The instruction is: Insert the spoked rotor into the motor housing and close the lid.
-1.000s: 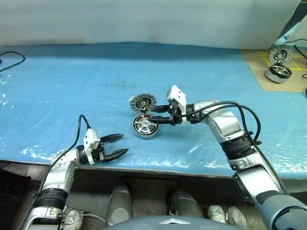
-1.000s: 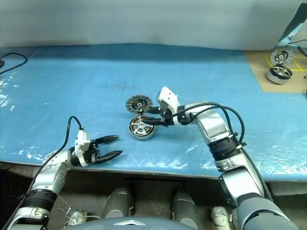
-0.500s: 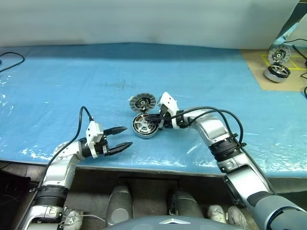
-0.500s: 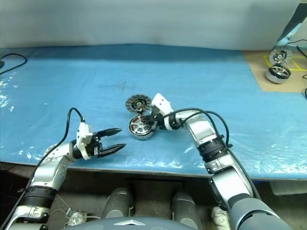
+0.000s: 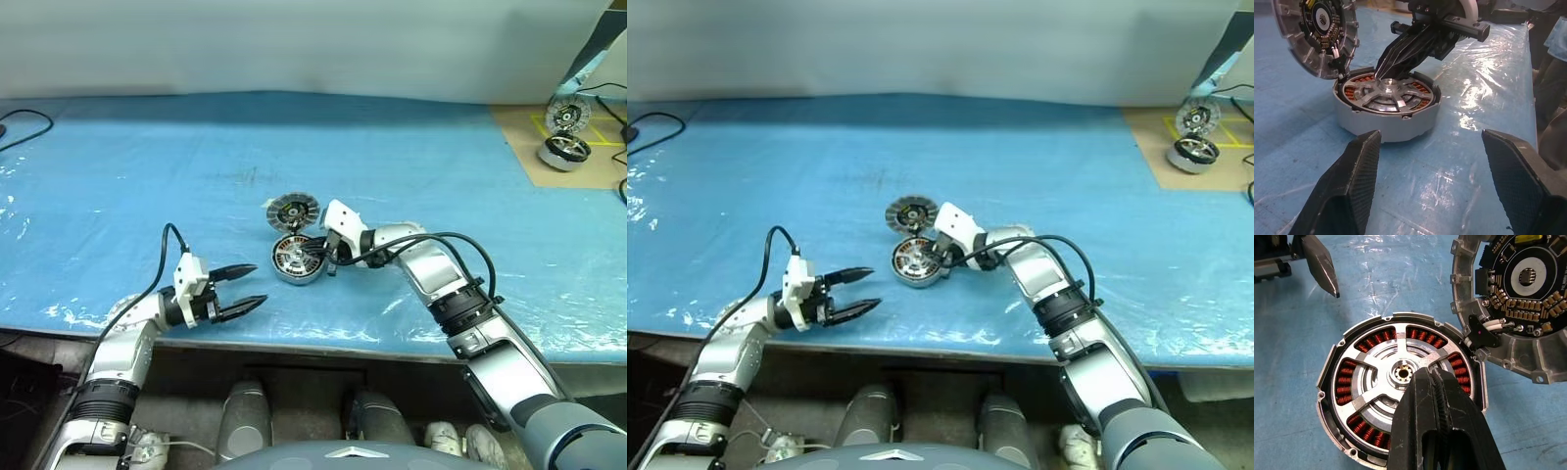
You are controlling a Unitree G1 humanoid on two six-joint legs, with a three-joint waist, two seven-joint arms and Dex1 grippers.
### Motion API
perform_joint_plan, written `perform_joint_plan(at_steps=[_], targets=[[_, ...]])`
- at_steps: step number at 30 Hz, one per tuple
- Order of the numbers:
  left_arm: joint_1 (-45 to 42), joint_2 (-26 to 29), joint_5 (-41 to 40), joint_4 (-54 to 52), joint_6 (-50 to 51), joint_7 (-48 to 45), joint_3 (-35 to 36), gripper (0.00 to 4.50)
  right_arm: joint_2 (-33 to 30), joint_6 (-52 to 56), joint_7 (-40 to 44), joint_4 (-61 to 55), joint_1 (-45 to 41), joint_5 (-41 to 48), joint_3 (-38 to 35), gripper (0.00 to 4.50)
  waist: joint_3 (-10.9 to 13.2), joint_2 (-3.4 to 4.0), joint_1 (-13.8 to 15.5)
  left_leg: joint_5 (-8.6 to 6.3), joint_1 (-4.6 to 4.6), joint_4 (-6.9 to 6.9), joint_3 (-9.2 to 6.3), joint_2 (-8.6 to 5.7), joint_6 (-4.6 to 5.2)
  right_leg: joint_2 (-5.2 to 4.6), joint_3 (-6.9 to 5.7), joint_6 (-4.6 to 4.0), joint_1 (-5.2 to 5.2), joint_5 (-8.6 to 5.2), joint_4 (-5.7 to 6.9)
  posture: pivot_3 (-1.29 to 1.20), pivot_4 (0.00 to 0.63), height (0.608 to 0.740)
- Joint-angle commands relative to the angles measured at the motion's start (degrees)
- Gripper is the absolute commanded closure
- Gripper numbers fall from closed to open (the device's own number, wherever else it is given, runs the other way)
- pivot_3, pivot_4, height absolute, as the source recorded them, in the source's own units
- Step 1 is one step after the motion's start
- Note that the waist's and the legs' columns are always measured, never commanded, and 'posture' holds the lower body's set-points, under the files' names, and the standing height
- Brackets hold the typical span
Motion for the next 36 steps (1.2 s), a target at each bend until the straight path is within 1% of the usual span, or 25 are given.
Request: perform_joint_plan(at_steps=[1, 5, 8, 10, 14, 17, 19, 22, 25, 26, 30, 31, 33, 36], targets=[[-1.1, -0.1, 0.0, 3.8, -3.7, -1.8, 0.7, 1.05, 0.7, 2.9, 1.0, -1.1, 0.8, 3.6, -3.2, 4.45, 0.0, 0.0, 0.0, 0.0, -0.03, -0.03, 0.0, 0.0, 0.0, 0.01, -0.01, 0.0, 0.0, 0.01, -0.08, 0.0, 0.15, 0.74], [-3.1, -0.7, -2.5, 6.3, -2.8, -1.8, 2.5, 1.05, 1.1, 7.0, 2.2, -5.2, -0.9, 9.2, -7.6, 4.45, 0.0, 0.0, 0.1, 0.02, -0.52, -0.03, 0.0, 0.01, -0.01, 0.01, -0.11, 0.0, -0.37, 0.03, -0.19, 0.0, 0.15, 0.74], [-4.4, -1.1, -3.6, 7.2, -1.3, -0.9, 3.7, 1.05, 0.0, 9.6, 3.2, -8.4, -0.9, 11.1, -8.8, 4.45, 0.0, -0.01, 0.2, 0.03, -0.79, 0.0, -0.02, 0.03, 0.0, 0.02, -0.19, 0.01, -0.62, 0.05, -0.15, 0.0, 0.15, 0.74], [-5.2, -1.2, -4.2, 5.5, 1.1, 0.9, 4.1, 1.05, -1.0, 11.1, 3.2, -10.1, -0.3, 11.8, -9.4, 4.45, 0.0, -0.01, 0.2, 0.03, -0.79, -0.01, -0.02, 0.05, -0.01, 0.02, -0.22, 0.01, -0.61, 0.05, -0.16, 0.0, 0.15, 0.74], [-7.4, -1.9, -7.3, -2.5, 10.3, 9.3, 5.8, 1.05, -3.1, 12.6, 1.0, -11.8, 1.9, 11.7, -11.1, 4.45, 0.0, -0.03, 0.3, 0.03, -0.8, -0.01, -0.02, 0.05, -0.01, 0.02, -0.23, 0.01, -0.6, 0.04, -0.17, 0.0, 0.15, 0.74], [-5.3, -1.1, -10.2, -7.7, 14.8, 13.2, 8.7, 1.05, -4.4, 14.0, -0.3, -13.8, 4.2, 12.0, -11.9, 4.45, 0.0, -0.05, 0.3, 0.03, -0.8, -0.01, -0.03, 0.05, -0.02, 0.02, -0.25, 0.0, -0.58, 0.04, -0.18, 0.0, 0.15, 0.74], [-5.2, -0.7, -11.6, -8.6, 16.2, 15.0, 10.9, 1.05, -5.1, 15.3, -1.0, -16.0, 6.0, 12.6, -12.3, 4.45, 0.0, -0.04, 0.0, 0.03, -0.81, -0.02, -0.02, 0.05, -0.03, 0.03, -0.23, 0.01, -0.59, 0.04, -0.22, 0.0, 0.15, 0.74], [-9.7, -0.1, -11.9, -4.2, 17.6, 17.8, 13.2, 1.62, -6.2, 16.8, -2.2, -19.0, 8.8, 13.1, -12.7, 4.5, 0.0, -0.05, 0.1, 0.03, -0.82, -0.04, -0.03, 0.15, -0.03, 0.18, -0.24, 0.01, -0.62, 0.04, -0.22, 0.0, 0.15, 0.74], [-18.4, 0.2, -10.2, 3.9, 18.3, 19.2, 13.0, 2.58, -6.9, 18.2, -3.8, -20.8, 10.7, 13.7, -13.8, 4.5, 0.0, -0.07, 0.7, 0.03, -0.8, 0.01, -0.04, 0.24, -0.03, 0.26, -0.28, 0.0, -0.56, 0.04, -0.19, 0.0, 0.15, 0.74], [-21.3, -0.2, -9.2, 6.4, 17.8, 19.7, 12.4, 2.98, -7.0, 18.6, -4.4, -21.2, 11.1, 13.9, -14.1, 4.5, 0.1, -0.08, 0.8, 0.03, -0.8, 0.09, -0.05, 0.25, -0.03, 0.24, -0.31, 0.0, -0.5, 0.05, -0.2, 0.0, 0.15, 0.74], [-32.6, -2.8, -5.3, 17.7, 14.1, 19.1, 10.1, 4.23, -7.3, 19.4, -6.0, -22.1, 12.2, 14.0, -14.5, 4.5, 0.1, -0.11, 0.7, 0.04, -0.77, 0.2, -0.05, -0.02, -0.03, -0.04, -0.26, 0.16, -0.35, 0.15, -0.26, 0.0, 0.15, 0.74], [-35.1, -3.5, -4.2, 20.7, 12.8, 18.5, 9.6, 4.48, -7.2, 19.6, -6.3, -22.3, 12.3, 14.2, -14.6, 4.5, 0.1, -0.11, 0.7, 0.04, -0.78, 0.2, -0.06, -0.06, -0.03, -0.07, -0.26, 0.2, -0.32, 0.18, -0.32, 0.0, 0.15, 0.74], [-39.3, -4.6, -2.3, 26.3, 10.3, 17.8, 8.8, 4.48, -7.2, 19.8, -6.6, -22.8, 12.7, 14.5, -14.5, 4.5, 0.1, -0.12, 0.6, 0.05, -0.81, 0.17, -0.06, -0.09, -0.03, -0.08, -0.25, 0.28, -0.33, 0.22, -0.36, 0.0, 0.15, 0.74], [-45.0, -6.3, -0.7, 34.2, 10.1, 12.7, 7.2, 4.48, -7.4, 20.4, -7.3, -24.0, 13.3, 14.9, -14.3, 4.5, 0.1, -0.15, 0.4, 0.05, -0.85, 0.06, -0.08, -0.09, -0.03, -0.02, -0.31, 0.44, -0.42, 0.32, -0.32, 0.0, 0.15, 0.74]])
